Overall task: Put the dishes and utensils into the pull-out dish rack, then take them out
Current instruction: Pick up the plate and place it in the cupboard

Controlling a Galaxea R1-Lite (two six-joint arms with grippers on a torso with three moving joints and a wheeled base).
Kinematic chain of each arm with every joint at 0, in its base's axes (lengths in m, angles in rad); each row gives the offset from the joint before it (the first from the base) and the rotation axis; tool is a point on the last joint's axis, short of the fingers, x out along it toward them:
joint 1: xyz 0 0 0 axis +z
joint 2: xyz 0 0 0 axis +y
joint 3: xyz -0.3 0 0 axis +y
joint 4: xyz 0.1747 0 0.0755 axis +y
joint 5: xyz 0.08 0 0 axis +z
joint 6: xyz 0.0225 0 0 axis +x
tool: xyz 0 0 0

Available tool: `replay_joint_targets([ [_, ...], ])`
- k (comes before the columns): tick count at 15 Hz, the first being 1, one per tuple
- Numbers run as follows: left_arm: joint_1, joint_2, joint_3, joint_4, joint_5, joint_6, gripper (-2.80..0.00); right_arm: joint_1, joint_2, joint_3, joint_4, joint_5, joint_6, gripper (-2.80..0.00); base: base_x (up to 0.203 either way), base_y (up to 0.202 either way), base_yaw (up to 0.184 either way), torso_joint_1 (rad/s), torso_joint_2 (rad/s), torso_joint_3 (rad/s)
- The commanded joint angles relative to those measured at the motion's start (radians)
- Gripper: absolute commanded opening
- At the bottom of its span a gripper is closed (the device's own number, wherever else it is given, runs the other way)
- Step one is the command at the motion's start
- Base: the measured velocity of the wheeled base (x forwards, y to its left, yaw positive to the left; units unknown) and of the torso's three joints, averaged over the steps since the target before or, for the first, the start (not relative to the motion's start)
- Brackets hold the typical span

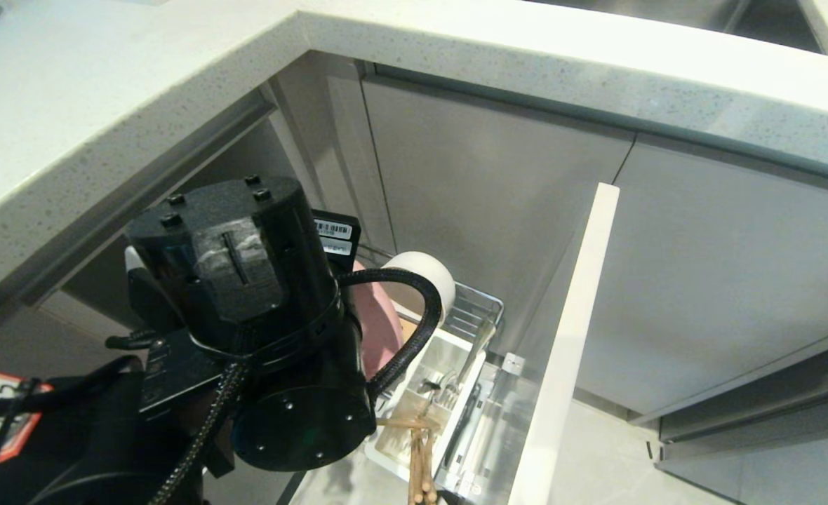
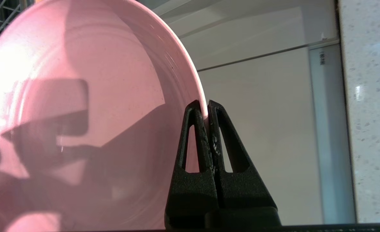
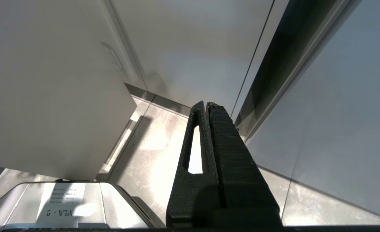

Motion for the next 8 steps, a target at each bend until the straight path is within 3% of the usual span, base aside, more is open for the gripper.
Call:
replay_joint_targets([
  [1,0.001,0.002,-0.001,-0.002,0.009,-0.006,-2.80,0.000,0.000,0.002,0.000,0.000,0.000,-2.80,0.000,0.000,0.000,0.000,0.00,0.000],
  [2,0.001,0.002,-0.001,-0.001,0.010,-0.006,-2.80,0.000,0.000,0.002,0.000,0.000,0.000,-2.80,0.000,0.000,0.000,0.000,0.00,0.000],
  [3,0.001,0.002,0.001,0.003,0.010,-0.006,0.00,0.000,0.000,0.002,0.000,0.000,0.000,-2.80,0.000,0.000,0.000,0.000,0.00,0.000],
  [8,0.001,-0.003,-0.001,0.004,0.016,-0.003,0.00,0.000,0.000,0.002,0.000,0.000,0.000,-2.80,0.000,0.000,0.000,0.000,0.00,0.000],
])
